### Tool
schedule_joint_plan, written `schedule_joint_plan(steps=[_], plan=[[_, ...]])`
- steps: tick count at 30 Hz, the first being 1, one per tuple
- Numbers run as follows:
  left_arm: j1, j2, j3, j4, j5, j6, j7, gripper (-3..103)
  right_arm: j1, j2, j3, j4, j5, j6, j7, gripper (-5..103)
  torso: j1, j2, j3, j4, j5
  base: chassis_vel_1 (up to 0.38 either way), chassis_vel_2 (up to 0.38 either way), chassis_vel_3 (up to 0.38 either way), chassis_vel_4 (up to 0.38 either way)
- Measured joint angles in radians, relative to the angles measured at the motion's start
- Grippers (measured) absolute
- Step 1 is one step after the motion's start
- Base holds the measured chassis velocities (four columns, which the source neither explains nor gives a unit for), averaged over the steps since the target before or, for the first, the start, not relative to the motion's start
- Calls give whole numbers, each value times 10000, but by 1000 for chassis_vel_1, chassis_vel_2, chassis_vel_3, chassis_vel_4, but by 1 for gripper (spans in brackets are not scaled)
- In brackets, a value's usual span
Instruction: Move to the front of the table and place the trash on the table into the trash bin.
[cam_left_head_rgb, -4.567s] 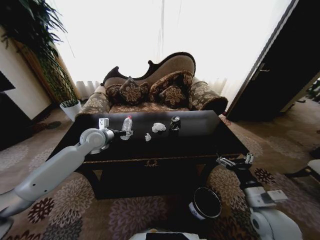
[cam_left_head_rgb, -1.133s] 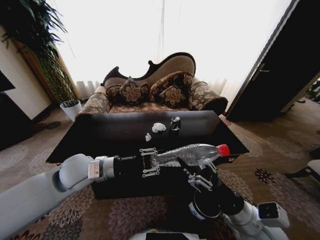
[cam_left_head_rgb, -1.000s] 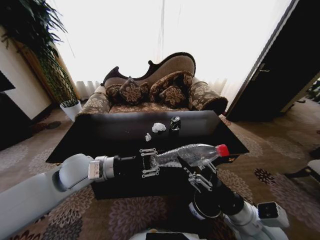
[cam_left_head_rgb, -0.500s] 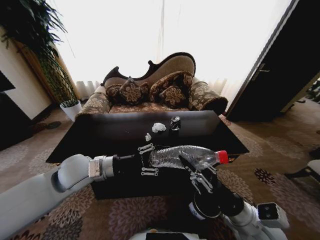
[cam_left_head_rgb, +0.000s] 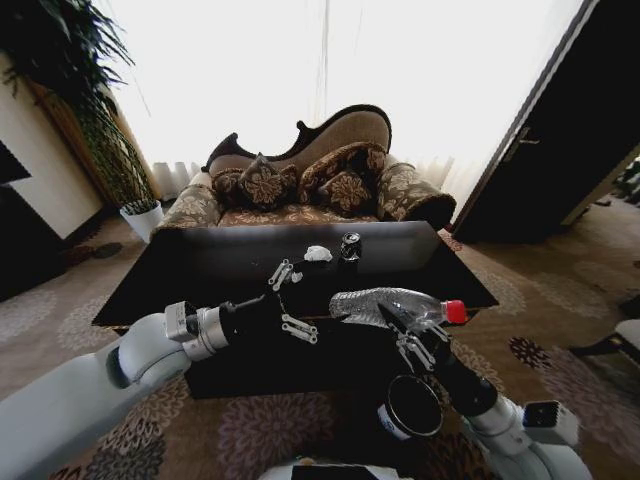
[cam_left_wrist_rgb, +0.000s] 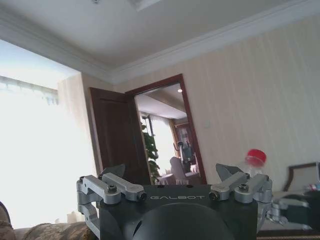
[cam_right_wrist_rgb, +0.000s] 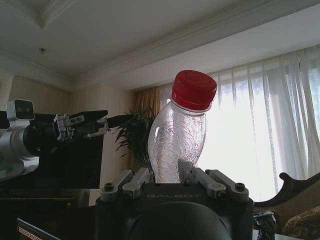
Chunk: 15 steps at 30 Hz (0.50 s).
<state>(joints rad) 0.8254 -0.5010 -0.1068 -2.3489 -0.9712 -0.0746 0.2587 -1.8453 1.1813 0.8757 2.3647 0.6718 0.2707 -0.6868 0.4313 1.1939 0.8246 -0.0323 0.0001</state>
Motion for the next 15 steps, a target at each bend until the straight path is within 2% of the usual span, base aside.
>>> schedule_joint_plan(steps=[1,3,5,6,9,15], plan=[[0,0,0,0,0,0,0,100,0,0,0,0,0,0,0,23,0,0,0,0,0,0,0,0,0],[-103,-113,-316,248,-762,210,-556,100,-55,91,182,-63,-382,268,-159,23,1,0,0,-1,1,0,0,0,0],[-108,-136,-448,353,-968,289,-772,100,-83,107,206,-63,-482,338,-196,23,1,0,0,-2,1,0,0,0,0],[-89,-169,-726,566,-1224,483,-1210,100,-165,102,227,-45,-755,500,-234,23,1,0,0,-1,-1,0,0,0,0],[13,-226,-1332,930,-1463,992,-1889,100,-311,-67,431,-151,-1501,772,-55,23,0,0,0,1,-3,0,0,0,0],[222,-351,-2309,1299,-1590,1391,-2321,100,-383,-394,745,-756,-2261,1219,96,23,0,0,1,1,-2,0,0,0,0]])
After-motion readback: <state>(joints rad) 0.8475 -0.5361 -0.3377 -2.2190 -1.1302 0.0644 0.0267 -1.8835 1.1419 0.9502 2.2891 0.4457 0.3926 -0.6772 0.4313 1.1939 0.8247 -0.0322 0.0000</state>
